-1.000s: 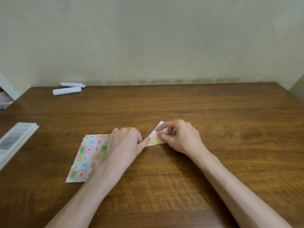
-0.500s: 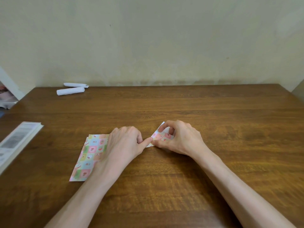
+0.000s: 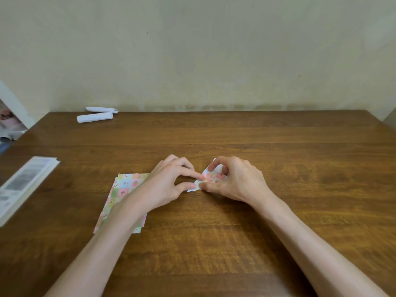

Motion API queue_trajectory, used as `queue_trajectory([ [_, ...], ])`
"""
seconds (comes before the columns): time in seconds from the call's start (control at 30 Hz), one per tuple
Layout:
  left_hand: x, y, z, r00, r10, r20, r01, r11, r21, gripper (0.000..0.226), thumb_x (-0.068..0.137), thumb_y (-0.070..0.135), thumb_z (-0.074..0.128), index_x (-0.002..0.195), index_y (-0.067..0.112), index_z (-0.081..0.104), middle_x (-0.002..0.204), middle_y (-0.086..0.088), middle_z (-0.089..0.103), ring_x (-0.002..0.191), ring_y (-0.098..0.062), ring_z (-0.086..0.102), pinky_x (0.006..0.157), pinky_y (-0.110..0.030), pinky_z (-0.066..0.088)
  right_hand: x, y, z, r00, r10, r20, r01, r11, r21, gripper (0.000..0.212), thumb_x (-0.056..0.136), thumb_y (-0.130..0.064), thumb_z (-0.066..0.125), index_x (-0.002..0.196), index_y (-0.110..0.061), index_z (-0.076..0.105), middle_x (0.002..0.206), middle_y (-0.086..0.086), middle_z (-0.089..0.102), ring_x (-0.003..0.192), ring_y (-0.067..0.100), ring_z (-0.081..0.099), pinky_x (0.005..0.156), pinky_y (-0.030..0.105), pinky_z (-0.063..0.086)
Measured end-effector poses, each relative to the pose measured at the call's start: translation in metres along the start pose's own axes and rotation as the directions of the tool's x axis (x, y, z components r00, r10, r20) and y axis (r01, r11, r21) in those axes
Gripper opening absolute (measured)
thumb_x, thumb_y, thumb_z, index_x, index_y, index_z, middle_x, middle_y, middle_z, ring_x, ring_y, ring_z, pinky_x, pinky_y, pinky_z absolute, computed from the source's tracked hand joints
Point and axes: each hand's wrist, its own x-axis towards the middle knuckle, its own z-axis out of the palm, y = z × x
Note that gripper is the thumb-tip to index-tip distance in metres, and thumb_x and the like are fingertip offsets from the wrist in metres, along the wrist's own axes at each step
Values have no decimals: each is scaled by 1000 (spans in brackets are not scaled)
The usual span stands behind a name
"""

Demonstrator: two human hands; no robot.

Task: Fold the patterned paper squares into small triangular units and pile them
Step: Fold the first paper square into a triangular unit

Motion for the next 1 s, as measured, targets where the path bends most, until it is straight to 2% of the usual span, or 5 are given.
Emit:
queue_trajectory([
  [0.2,1,-4,-5,998,8,55,-8,1000,2,31,94,42,71,119,58,68,117,32,51,126,2,32,112,-35,28,0,-3,-2,999,20,26,-20,1000,-4,65,60,-85,74,110,-46,63,112,-14,57,104,13,61,78,34,42],
  [0.5,2,-7,-6,997,23,74,-24,1000,13,30,91,52,69,120,61,67,120,34,50,128,1,31,109,-35,28,-8,-5,6,998,-2,-60,3,1000,10,64,62,-82,75,111,-44,62,109,-15,48,112,10,56,80,34,45],
  [0.73,1,-8,-8,995,11,103,-11,1000,-5,30,96,44,67,122,58,67,122,33,50,129,2,31,113,-38,27,-8,-3,6,999,2,-43,0,1000,26,64,62,-84,74,111,-45,63,110,-16,48,112,9,55,81,35,43],
  [0.87,1,-10,-8,995,10,95,-7,1000,-30,30,100,34,65,120,56,69,122,32,52,129,2,33,114,-41,28,-8,-1,3,999,-14,-34,15,999,51,54,73,-77,72,115,-44,67,110,-16,50,107,7,55,80,36,46],
  [1.0,1,-9,-7,996,7,84,-3,999,-43,29,97,37,69,120,55,70,122,30,52,128,2,34,114,-39,29,-8,3,6,998,-16,-67,24,992,126,28,86,-61,70,109,-45,69,98,-18,57,102,7,55,80,34,45],
])
